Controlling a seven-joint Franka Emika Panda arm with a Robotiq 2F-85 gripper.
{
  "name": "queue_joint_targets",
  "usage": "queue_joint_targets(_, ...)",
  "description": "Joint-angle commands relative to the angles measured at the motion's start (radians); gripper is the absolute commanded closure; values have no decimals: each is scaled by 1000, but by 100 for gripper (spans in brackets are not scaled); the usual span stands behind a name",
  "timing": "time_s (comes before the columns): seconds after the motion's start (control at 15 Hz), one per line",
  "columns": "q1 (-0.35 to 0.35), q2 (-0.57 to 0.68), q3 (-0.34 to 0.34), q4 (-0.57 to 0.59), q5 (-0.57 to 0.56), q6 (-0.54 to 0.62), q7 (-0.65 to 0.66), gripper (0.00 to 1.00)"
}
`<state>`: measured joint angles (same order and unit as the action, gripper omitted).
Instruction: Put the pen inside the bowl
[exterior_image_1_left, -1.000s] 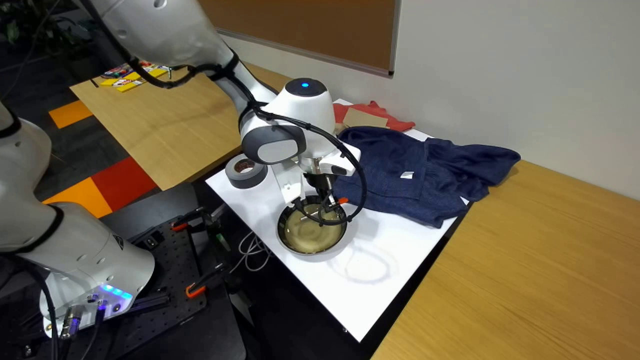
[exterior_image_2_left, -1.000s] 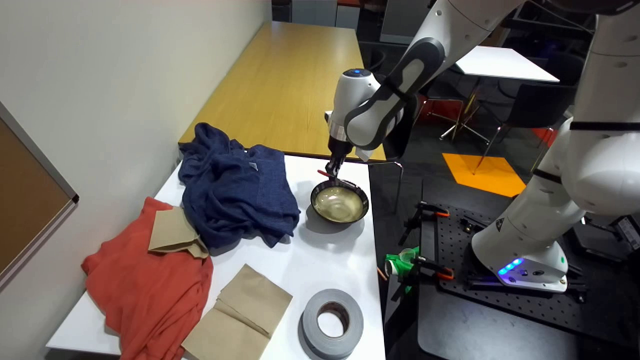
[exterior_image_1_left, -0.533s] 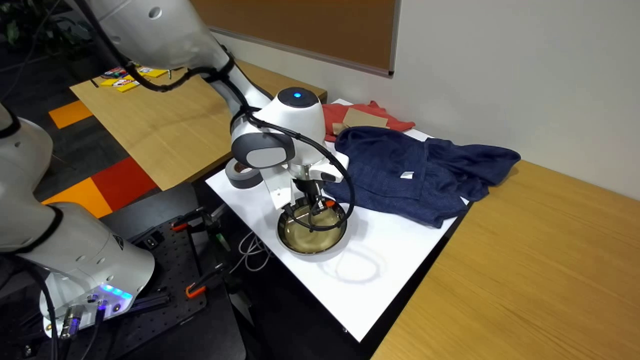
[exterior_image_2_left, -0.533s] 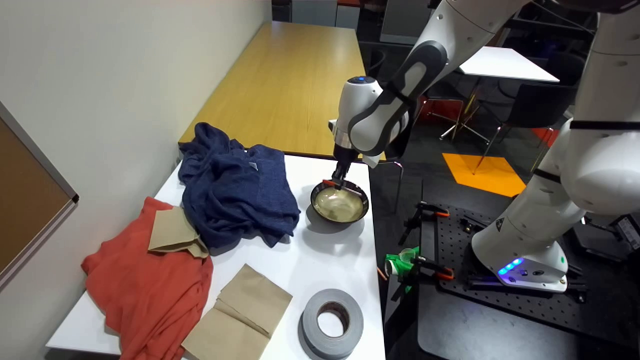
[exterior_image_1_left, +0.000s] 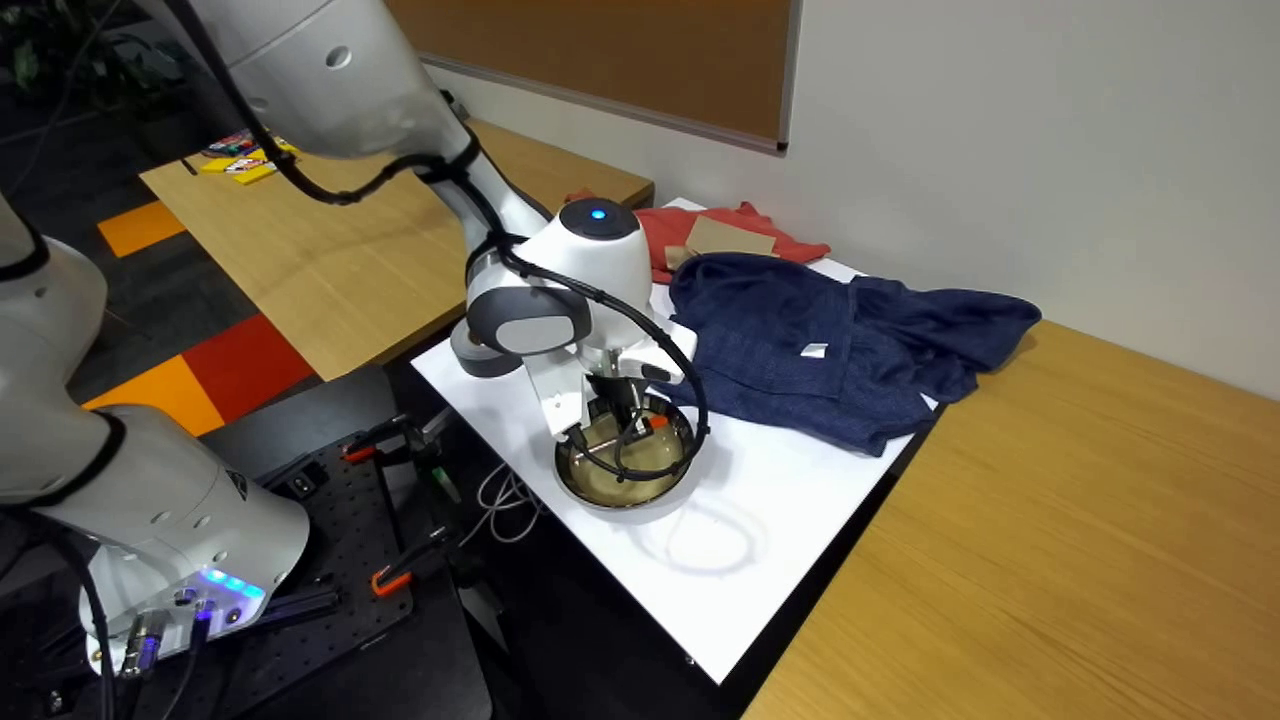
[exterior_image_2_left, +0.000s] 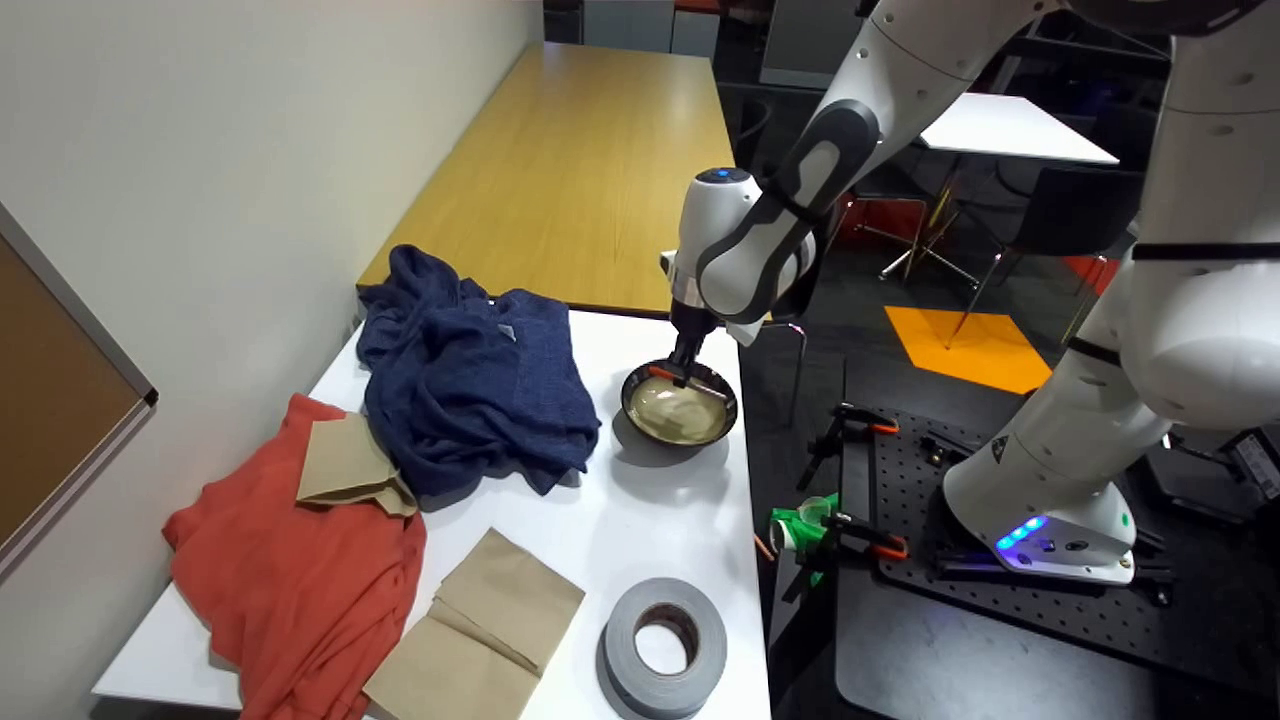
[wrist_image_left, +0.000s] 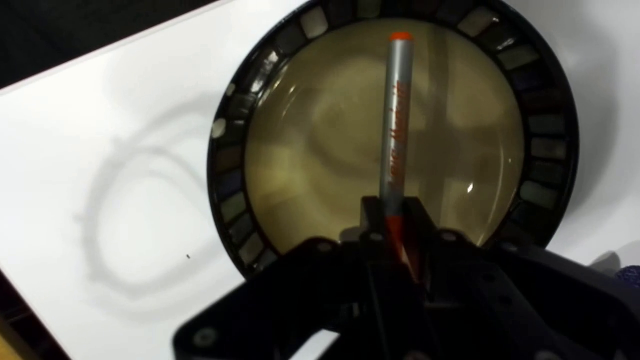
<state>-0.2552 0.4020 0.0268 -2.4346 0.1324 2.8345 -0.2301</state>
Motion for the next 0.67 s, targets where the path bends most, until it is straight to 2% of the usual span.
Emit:
queue_joint_targets(0.0, -6, 43, 3, 20, 4, 49, -3, 96)
queue_joint_targets(0.07, -8, 51, 5, 23, 2, 57, -2, 96)
queue_joint_targets(0.13, -8, 58, 5, 26, 0, 62, 1, 61)
queue_joint_targets(0.2, -9, 64, 5, 29, -1, 64, 3, 60)
queue_joint_targets(0.6, -13, 72, 8, 42, -4, 59, 1, 16)
